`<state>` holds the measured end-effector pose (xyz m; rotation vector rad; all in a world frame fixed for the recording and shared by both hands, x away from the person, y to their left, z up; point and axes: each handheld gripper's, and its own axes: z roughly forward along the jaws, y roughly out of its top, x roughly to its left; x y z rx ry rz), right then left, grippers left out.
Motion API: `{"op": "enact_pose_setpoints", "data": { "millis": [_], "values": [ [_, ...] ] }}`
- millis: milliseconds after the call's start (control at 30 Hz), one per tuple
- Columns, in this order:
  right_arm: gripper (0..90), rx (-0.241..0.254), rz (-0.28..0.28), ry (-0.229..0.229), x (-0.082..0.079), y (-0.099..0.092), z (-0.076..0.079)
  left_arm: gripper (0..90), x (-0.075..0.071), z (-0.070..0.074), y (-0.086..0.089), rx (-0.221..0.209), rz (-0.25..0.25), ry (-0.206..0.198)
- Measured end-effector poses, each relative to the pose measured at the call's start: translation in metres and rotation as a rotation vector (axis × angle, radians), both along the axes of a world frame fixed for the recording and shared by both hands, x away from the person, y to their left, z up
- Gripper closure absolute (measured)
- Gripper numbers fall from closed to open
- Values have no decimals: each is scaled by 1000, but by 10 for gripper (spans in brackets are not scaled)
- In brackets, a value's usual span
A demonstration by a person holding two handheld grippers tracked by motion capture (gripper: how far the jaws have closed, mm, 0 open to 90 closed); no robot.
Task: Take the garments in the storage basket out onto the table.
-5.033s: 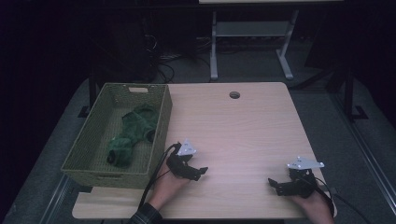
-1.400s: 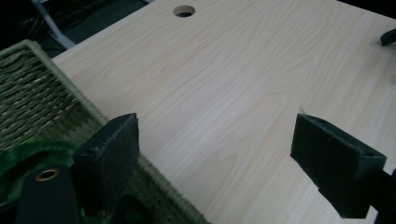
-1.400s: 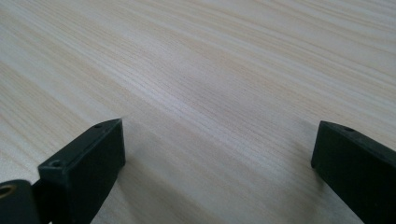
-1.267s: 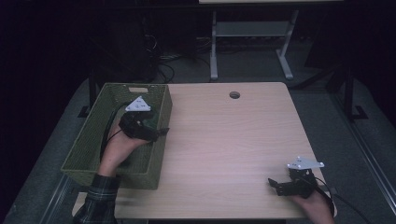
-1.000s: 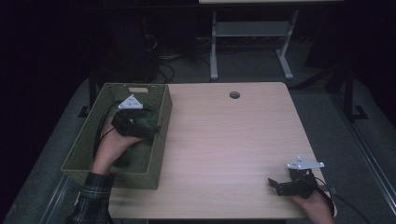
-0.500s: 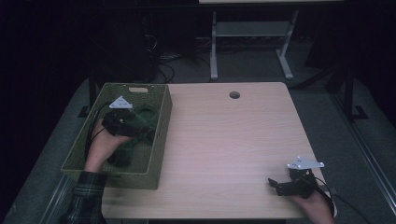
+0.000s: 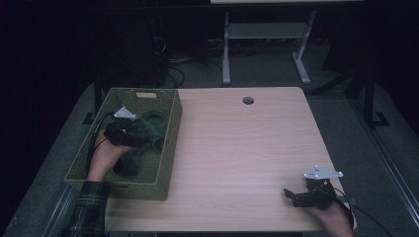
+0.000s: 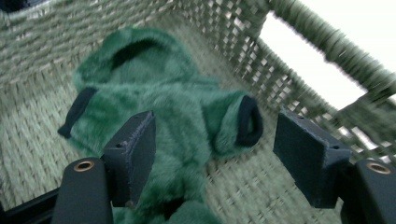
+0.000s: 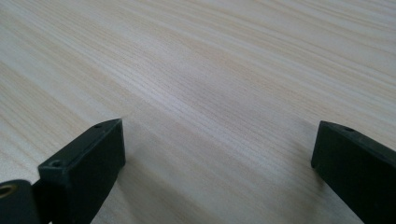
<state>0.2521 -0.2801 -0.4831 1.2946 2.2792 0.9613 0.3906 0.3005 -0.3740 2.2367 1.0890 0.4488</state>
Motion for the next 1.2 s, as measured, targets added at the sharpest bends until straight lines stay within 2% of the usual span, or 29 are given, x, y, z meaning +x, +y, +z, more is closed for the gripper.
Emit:
{"op": "enact_pose_setpoints", "data": {
  "millis": [300, 600, 767, 933, 1067, 1100, 1200],
  "values": [
    [25, 0, 0, 0, 0, 0, 0, 289, 6, -20, 9, 42, 44, 48],
    [25, 0, 0, 0, 0, 0, 0, 258, 11, -32, 10, 96, 92, 85],
    [25, 0, 0, 0, 0, 0, 0, 240, 14, -38, 12, 118, 109, 119],
    [25, -1, 3, -1, 0, 0, 0, 240, 15, -40, 11, 133, 119, 145],
    [25, 0, 4, -1, 0, 0, 0, 245, 17, -45, 13, 149, 136, 186],
    [25, 0, 4, -1, 0, 0, 0, 252, 17, -46, 13, 153, 134, 203],
    [25, 0, 5, -1, 0, 0, 0, 300, 18, -47, 13, 156, 138, 211]
  ]
}}
